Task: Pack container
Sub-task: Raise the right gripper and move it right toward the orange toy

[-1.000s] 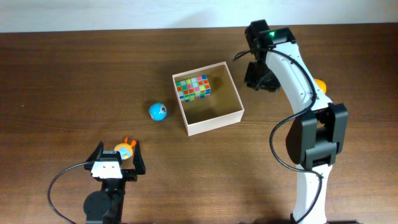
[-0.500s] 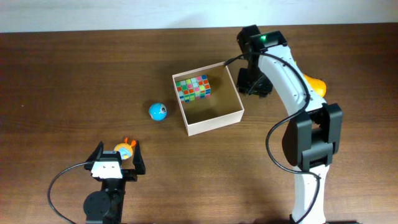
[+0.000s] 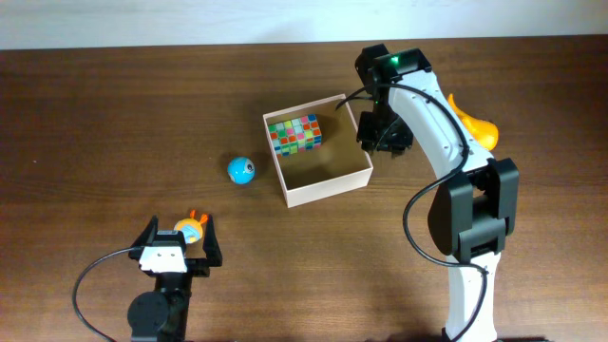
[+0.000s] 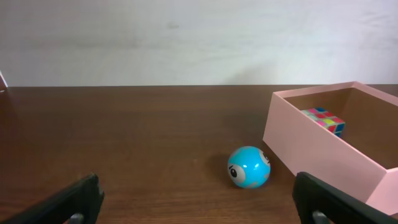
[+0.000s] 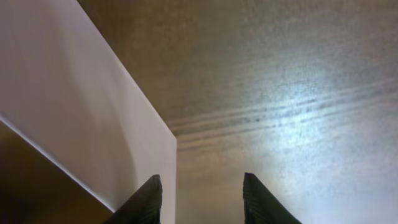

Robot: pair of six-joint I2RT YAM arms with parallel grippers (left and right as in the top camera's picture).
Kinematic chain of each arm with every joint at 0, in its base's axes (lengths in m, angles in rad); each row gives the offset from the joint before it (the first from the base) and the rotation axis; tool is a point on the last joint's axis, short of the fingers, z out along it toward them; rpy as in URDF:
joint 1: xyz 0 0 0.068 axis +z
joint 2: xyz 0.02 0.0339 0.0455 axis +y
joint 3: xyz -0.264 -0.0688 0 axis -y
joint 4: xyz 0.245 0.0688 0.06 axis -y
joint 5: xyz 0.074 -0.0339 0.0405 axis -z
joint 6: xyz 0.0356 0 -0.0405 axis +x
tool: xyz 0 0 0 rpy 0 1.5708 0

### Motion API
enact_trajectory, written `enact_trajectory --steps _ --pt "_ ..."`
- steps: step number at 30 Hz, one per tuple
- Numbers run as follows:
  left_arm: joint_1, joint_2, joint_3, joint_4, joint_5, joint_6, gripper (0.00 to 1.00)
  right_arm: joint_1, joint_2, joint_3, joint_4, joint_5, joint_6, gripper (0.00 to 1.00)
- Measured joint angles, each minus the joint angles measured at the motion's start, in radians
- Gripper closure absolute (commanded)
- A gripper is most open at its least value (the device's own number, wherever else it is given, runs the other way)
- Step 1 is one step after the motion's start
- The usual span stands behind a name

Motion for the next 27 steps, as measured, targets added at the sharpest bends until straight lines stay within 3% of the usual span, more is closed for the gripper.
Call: enact_trajectory --steps 21,27 --pt "0.000 0.000 0.000 0.000 0.000 0.000 0.01 0.104 0.000 0.000 0.018 -0.027 0.068 0.64" --pt "0.000 0.000 0.000 0.000 0.000 0.000 0.01 0.085 0.000 0.000 0.055 -0.016 0.074 0.59"
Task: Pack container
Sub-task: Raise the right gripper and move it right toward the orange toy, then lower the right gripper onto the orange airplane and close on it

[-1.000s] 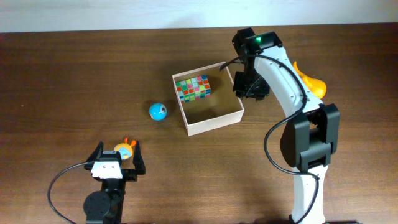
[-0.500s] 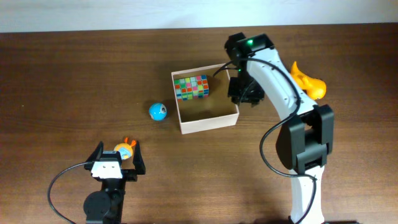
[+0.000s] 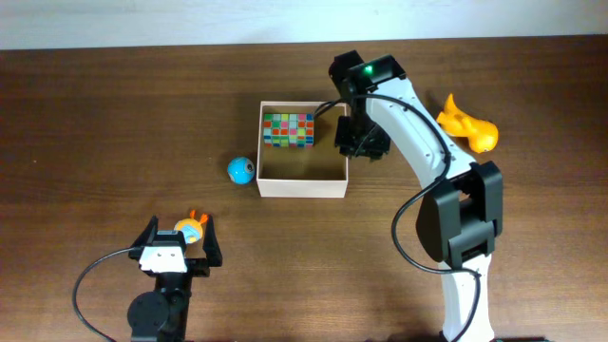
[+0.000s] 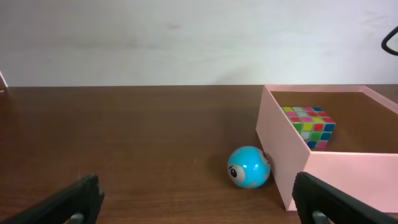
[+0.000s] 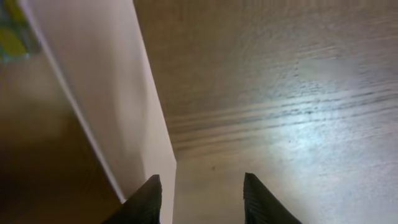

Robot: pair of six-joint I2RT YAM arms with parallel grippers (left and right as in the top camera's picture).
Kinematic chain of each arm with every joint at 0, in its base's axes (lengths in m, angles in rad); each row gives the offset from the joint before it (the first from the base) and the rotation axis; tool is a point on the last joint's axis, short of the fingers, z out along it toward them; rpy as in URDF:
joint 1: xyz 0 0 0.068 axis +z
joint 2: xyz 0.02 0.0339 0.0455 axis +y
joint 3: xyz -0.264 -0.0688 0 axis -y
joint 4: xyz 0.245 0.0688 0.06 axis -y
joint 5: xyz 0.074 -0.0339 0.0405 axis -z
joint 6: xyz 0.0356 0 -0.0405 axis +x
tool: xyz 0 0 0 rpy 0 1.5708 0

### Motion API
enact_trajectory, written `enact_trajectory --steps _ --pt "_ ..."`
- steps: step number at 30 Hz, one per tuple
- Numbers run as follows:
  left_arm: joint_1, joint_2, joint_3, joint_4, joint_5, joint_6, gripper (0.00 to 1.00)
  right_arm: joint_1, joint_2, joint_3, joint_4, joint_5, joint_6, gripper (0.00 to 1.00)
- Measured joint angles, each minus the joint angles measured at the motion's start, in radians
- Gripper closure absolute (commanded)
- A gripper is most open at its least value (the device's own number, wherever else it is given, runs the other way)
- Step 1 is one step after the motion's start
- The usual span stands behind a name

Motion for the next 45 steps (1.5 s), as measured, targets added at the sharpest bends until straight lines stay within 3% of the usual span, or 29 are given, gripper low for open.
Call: enact_trajectory --steps 3,10,18,24,28,45 --pt "0.000 0.000 0.000 0.000 0.000 0.000 0.01 -0.035 0.000 0.000 0.021 0.010 -0.010 0.51" --pt "0.000 0.000 0.000 0.000 0.000 0.000 0.01 -0.215 0.000 0.000 0.095 0.021 -0.042 0.17" --pt "0.000 0.000 0.000 0.000 0.000 0.000 0.01 -0.419 0.000 0.000 0.191 0.034 -0.102 0.12" --pt "0.000 0.000 0.000 0.000 0.000 0.000 0.01 -0.490 0.000 0.000 0.208 0.037 -0.151 0.06" --pt "0.000 0.000 0.000 0.000 0.000 0.000 0.01 -0.489 0.000 0.000 0.236 0.036 -0.183 0.06" --pt "0.000 0.000 0.000 0.000 0.000 0.000 0.01 -0.489 0.003 0.000 0.259 0.089 -0.211 0.36"
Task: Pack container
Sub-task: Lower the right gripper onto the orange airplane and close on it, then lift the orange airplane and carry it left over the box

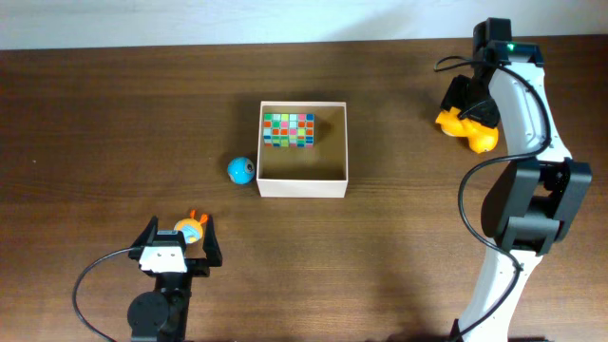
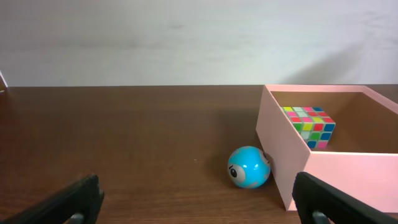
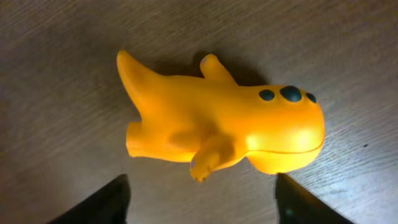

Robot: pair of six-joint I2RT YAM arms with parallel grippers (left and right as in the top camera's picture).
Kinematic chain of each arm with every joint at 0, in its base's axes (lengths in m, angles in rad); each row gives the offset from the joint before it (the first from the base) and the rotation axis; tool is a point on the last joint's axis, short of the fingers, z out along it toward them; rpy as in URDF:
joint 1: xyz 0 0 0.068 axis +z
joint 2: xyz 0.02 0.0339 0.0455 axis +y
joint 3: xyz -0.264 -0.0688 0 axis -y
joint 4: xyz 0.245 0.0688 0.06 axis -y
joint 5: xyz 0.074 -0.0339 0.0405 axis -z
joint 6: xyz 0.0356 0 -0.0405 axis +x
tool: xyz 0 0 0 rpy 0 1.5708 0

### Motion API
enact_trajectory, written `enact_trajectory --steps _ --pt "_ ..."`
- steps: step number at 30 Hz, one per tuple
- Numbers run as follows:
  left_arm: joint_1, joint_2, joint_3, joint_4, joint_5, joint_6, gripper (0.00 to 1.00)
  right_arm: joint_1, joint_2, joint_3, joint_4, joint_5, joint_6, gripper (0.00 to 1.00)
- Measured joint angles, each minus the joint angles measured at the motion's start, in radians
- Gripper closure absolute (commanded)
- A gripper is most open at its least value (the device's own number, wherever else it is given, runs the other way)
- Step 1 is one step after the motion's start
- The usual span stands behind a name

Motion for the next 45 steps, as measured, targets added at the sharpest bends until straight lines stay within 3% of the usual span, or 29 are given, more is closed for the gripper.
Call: enact_trajectory --steps 9,18,28,36,45 --pt "0.000 0.000 0.000 0.000 0.000 0.000 0.01 0.000 0.055 0.000 0.019 0.008 0.002 0.38" --pt "0.000 0.000 0.000 0.000 0.000 0.000 0.01 0.000 0.068 0.000 0.045 0.022 0.002 0.49" --pt "0.000 0.000 0.000 0.000 0.000 0.000 0.01 -0.010 0.068 -0.002 0.035 0.027 0.000 0.71" --pt "0.000 0.000 0.000 0.000 0.000 0.000 0.01 -0.011 0.068 -0.028 0.027 0.034 0.002 0.96" --pt "0.000 0.000 0.000 0.000 0.000 0.000 0.01 -0.011 0.068 -0.028 0.008 0.034 0.001 0.96"
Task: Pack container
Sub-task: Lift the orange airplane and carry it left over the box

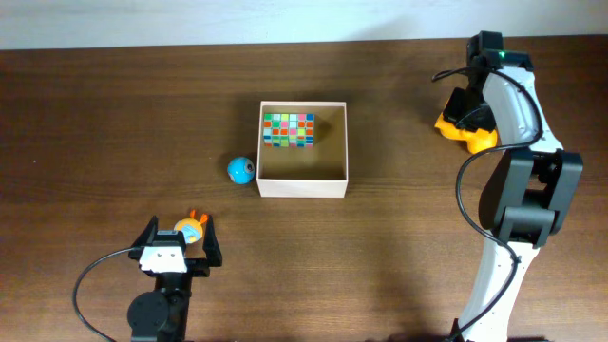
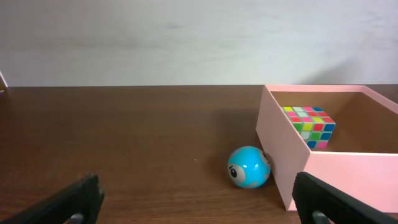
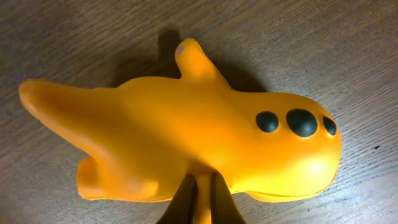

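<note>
The orange toy animal (image 3: pixel 186 137) with dark spots lies on the table at the far right (image 1: pixel 467 131). My right gripper (image 3: pixel 200 198) is shut on its lower fin. The pale open box (image 1: pixel 337 180) stands mid-table with the multicoloured cube (image 1: pixel 290 131) in its far part; the left wrist view shows the box (image 2: pixel 292 168) and cube (image 2: pixel 309 126) too. A blue ball (image 1: pixel 240 170) rests by the box's left wall. My left gripper (image 2: pixel 199 208) stands open near the front edge, its fingers (image 2: pixel 74 202) wide apart and empty.
A small orange-and-blue toy (image 1: pixel 191 228) lies just ahead of the left gripper in the overhead view. The right arm (image 1: pixel 518 104) reaches along the table's right side. A white wall runs behind the far edge.
My right gripper was open over the orange toy animal; now it has come down and shut on the toy's fin. The left arm, box, cube and ball are unchanged.
My right gripper was nearly shut against the right wall of the skewed box. Then the box stood squared and further left, touching the ball. After that the gripper was open over the orange toy at the far right, and now it grips it.
</note>
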Robot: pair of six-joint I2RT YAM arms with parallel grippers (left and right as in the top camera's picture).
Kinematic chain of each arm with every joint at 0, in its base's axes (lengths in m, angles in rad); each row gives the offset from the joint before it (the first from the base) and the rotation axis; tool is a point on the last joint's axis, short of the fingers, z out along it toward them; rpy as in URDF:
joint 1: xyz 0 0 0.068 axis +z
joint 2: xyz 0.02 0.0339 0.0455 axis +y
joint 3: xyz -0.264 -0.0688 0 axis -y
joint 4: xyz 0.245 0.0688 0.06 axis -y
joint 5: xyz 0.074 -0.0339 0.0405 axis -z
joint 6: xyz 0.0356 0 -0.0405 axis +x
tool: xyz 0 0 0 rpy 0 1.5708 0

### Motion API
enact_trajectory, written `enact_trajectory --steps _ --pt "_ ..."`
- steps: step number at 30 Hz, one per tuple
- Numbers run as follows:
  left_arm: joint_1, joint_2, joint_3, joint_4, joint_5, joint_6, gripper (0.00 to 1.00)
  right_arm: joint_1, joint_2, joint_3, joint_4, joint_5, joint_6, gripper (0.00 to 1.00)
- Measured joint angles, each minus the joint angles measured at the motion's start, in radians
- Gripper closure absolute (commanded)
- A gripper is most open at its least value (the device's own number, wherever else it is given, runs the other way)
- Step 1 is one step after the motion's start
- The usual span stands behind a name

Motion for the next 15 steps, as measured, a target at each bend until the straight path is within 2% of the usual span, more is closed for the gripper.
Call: enact_trajectory --steps 8,15 --pt "0.000 0.000 0.000 0.000 0.000 0.000 0.01 0.000 0.000 0.015 -0.058 0.000 -0.003 0.96" --pt "0.000 0.000 0.000 0.000 0.000 0.000 0.01 -0.002 0.000 0.135 -0.158 0.000 -0.003 0.96"
